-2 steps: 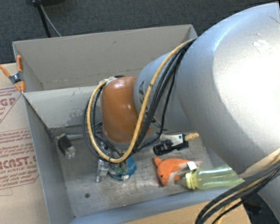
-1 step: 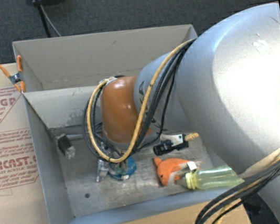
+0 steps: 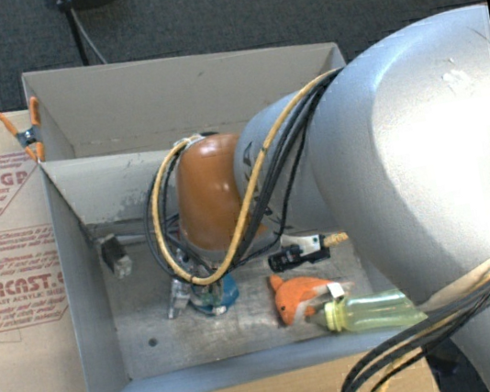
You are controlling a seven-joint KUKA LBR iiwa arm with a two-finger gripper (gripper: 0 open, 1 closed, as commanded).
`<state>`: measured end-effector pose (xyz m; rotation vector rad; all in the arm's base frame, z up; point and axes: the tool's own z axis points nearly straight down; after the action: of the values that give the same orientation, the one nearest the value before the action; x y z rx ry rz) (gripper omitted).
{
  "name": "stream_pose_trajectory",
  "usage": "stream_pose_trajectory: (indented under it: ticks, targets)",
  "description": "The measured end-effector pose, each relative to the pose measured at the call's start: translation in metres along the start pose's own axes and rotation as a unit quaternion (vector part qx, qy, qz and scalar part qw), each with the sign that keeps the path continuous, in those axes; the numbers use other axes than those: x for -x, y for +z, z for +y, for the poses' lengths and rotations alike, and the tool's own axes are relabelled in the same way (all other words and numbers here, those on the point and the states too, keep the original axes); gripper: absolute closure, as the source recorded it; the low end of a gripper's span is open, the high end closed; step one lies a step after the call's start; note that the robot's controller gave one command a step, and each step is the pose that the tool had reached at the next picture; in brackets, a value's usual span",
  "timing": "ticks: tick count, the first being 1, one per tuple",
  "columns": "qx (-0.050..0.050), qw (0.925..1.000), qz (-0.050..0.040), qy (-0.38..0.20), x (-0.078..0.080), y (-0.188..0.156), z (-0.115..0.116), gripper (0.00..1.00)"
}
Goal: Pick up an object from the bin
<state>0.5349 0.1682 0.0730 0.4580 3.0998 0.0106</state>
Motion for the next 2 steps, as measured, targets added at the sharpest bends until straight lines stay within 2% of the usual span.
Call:
stream_pose_trajectory:
  ticks: [1,2]
  targets:
    - [-0.003,0.9982,0.0048,-0.059,0.014,0.000,0.005,1.00]
    - [-0.005,0.9882,0.0071,-0.153,0.011,-0.045,-0.005,1.00]
